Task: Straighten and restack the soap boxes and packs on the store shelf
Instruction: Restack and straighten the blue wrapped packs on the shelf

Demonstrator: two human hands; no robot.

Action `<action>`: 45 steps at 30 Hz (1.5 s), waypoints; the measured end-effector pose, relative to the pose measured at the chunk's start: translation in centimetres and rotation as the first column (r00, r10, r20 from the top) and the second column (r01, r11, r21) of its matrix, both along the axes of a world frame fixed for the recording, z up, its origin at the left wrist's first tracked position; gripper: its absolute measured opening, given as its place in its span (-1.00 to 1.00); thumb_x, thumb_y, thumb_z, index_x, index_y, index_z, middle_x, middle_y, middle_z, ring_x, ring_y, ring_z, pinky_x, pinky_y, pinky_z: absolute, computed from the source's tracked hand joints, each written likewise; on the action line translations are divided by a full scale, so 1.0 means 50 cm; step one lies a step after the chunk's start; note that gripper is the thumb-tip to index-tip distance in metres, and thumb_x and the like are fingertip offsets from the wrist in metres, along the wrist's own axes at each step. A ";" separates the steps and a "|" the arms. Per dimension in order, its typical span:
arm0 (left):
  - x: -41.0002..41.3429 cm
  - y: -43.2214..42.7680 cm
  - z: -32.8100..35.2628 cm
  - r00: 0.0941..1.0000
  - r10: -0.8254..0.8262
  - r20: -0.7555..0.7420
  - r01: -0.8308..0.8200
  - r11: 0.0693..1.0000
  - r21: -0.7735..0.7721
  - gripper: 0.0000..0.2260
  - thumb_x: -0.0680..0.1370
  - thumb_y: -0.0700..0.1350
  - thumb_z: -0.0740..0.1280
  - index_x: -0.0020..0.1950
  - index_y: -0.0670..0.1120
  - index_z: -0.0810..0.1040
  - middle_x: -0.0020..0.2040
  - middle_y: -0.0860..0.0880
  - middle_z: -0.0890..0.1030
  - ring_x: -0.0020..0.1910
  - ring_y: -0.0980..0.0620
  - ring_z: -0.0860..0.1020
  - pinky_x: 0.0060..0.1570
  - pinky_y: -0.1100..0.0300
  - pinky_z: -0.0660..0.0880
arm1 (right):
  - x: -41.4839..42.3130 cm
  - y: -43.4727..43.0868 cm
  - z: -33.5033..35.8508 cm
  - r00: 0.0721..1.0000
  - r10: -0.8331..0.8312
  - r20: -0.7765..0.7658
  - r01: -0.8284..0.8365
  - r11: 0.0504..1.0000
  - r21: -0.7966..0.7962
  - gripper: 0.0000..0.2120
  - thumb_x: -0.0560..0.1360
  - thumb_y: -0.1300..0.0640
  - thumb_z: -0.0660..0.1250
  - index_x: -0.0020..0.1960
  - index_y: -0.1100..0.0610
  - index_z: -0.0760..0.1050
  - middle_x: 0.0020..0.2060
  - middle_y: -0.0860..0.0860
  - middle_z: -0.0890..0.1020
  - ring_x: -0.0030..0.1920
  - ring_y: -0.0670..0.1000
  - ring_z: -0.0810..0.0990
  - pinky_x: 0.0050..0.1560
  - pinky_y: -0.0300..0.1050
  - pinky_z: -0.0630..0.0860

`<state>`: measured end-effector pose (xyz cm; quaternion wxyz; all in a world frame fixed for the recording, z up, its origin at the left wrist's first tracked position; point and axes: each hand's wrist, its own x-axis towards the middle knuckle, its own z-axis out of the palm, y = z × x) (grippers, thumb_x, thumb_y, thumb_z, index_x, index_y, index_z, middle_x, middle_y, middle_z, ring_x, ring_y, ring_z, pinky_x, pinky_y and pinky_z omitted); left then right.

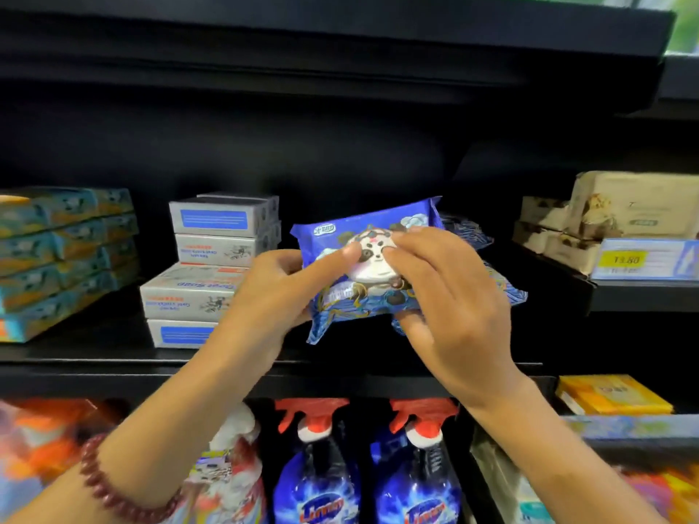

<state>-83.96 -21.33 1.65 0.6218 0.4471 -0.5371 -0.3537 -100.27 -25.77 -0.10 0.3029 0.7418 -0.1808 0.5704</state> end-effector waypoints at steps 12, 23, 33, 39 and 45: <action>0.040 -0.006 -0.021 1.000 -0.020 0.016 0.023 0.972 -0.235 -0.70 0.26 0.02 0.54 -0.08 -0.07 0.67 -0.12 -0.05 0.71 -0.13 -0.03 0.68 -0.22 0.26 0.57 | -0.042 0.006 0.070 0.930 0.222 0.294 -0.366 0.464 0.807 -0.18 0.08 -0.27 0.44 0.31 -0.13 0.36 0.02 -0.18 0.59 0.06 -0.21 0.57 0.10 -0.21 0.53; 0.063 -0.017 -0.005 0.992 -0.052 0.116 0.082 0.960 -0.268 -0.71 0.25 0.17 0.40 -0.07 0.15 0.67 -0.02 0.07 0.69 0.03 0.08 0.63 0.02 0.21 0.51 | -0.038 0.011 0.042 0.916 0.305 0.259 -0.400 0.730 0.554 -0.58 0.25 0.27 0.56 -0.01 0.00 0.48 -0.09 -0.18 0.58 -0.03 -0.15 0.57 -0.13 -0.38 0.51; 0.077 -0.012 0.036 0.826 -0.201 0.526 0.248 0.969 -0.019 -0.40 0.19 0.13 0.47 0.22 0.05 0.54 0.06 0.11 0.65 0.06 0.13 0.61 0.07 0.22 0.54 | -0.038 -0.011 0.018 0.903 0.426 0.056 -0.422 0.855 0.301 -0.68 0.34 0.39 0.41 0.02 0.17 0.43 0.07 0.00 0.52 0.15 -0.03 0.53 0.14 -0.22 0.45; 0.079 -0.012 0.010 0.877 -0.022 0.480 0.132 0.972 -0.196 -0.45 0.20 0.01 0.57 0.16 0.04 0.55 -0.02 0.14 0.66 0.01 0.13 0.63 -0.10 0.26 0.59 | -0.045 -0.012 0.018 0.935 0.352 0.032 -0.330 0.838 0.434 -0.59 0.36 0.21 0.44 0.15 0.09 0.39 0.16 -0.03 0.48 0.24 -0.12 0.45 0.14 -0.38 0.41; 0.077 -0.013 -0.008 0.648 0.459 0.607 -0.026 0.810 -0.585 -0.37 0.21 0.05 0.55 0.24 -0.06 0.50 0.10 0.20 0.53 0.09 0.26 0.48 0.11 0.37 0.38 | -0.053 0.004 0.040 0.884 0.343 0.317 -0.461 0.532 0.710 -0.26 0.19 -0.19 0.54 0.30 -0.06 0.38 0.18 -0.15 0.55 0.18 -0.17 0.53 0.09 -0.32 0.50</action>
